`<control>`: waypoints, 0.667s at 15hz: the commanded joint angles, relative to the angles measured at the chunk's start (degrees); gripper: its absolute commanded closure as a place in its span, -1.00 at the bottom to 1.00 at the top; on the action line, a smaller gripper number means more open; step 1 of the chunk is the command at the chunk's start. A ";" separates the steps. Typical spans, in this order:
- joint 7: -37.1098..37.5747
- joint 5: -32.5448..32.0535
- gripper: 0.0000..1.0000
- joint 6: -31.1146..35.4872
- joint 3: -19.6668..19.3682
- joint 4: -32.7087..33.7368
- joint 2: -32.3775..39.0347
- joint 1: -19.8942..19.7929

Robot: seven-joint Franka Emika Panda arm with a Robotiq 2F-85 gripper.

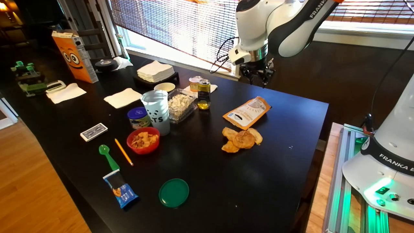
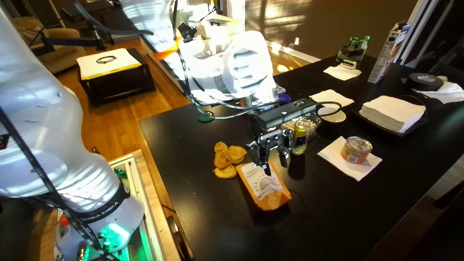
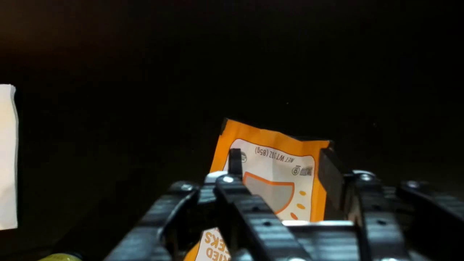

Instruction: Pour the contents out of the white packet

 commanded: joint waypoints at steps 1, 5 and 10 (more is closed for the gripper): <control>0.40 4.12 -0.77 -9.30 3.22 -0.60 -4.71 1.76; -2.98 12.34 -1.00 -16.95 5.53 -1.64 -10.08 3.98; 2.16 27.40 -1.00 -31.18 7.14 1.66 -13.48 6.35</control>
